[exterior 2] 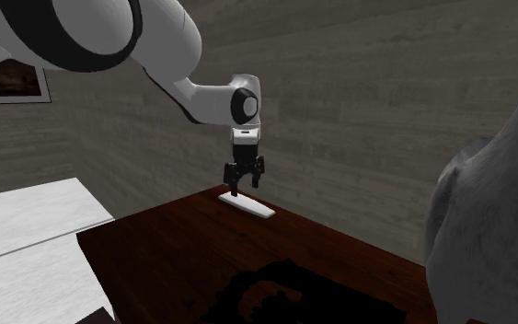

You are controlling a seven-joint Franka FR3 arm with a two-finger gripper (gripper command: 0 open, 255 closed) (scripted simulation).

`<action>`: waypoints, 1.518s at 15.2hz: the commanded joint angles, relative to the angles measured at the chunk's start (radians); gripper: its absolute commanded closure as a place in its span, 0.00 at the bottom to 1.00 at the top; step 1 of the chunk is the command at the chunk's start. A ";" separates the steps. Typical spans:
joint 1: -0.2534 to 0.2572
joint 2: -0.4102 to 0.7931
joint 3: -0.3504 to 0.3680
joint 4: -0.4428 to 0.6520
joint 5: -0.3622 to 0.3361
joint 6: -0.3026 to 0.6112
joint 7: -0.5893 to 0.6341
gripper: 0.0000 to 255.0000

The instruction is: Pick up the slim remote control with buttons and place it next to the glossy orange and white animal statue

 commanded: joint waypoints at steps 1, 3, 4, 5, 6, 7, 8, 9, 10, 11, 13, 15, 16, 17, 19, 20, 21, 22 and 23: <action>0.006 0.027 -0.010 0.011 -0.008 0.014 0.031 0.00; 0.007 0.038 -0.012 -0.001 -0.013 0.037 0.034 0.00; 0.008 0.044 -0.013 -0.007 -0.015 0.048 0.035 0.00; 0.009 0.049 -0.015 -0.013 -0.018 0.059 0.037 0.00; 0.009 0.055 -0.016 -0.018 -0.020 0.070 0.038 0.00; 0.011 0.065 -0.018 -0.025 -0.024 0.087 0.041 0.00; 0.011 0.065 -0.018 -0.026 -0.024 0.087 0.041 0.00; 0.011 0.065 -0.018 -0.026 -0.024 0.087 0.041 0.00; 0.011 0.065 -0.018 -0.025 -0.024 0.087 0.041 0.00; 0.011 0.065 -0.018 -0.025 -0.024 0.087 0.041 0.00; 0.011 0.065 -0.018 -0.025 -0.024 0.087 0.041 0.00; 0.011 0.065 -0.018 -0.026 -0.024 0.087 0.041 0.00; 0.011 0.065 -0.018 -0.026 -0.024 0.087 0.041 1.00; 0.011 0.065 -0.018 -0.026 -0.024 0.087 0.041 1.00; 0.011 0.065 -0.018 -0.025 -0.024 0.087 0.041 1.00; 0.011 0.065 -0.018 -0.025 -0.024 0.087 0.041 1.00; 0.011 0.065 -0.018 -0.025 -0.024 0.087 0.041 1.00; 0.011 0.065 -0.018 -0.025 -0.024 0.087 0.041 1.00; 0.011 0.065 -0.018 -0.025 -0.024 0.087 0.041 1.00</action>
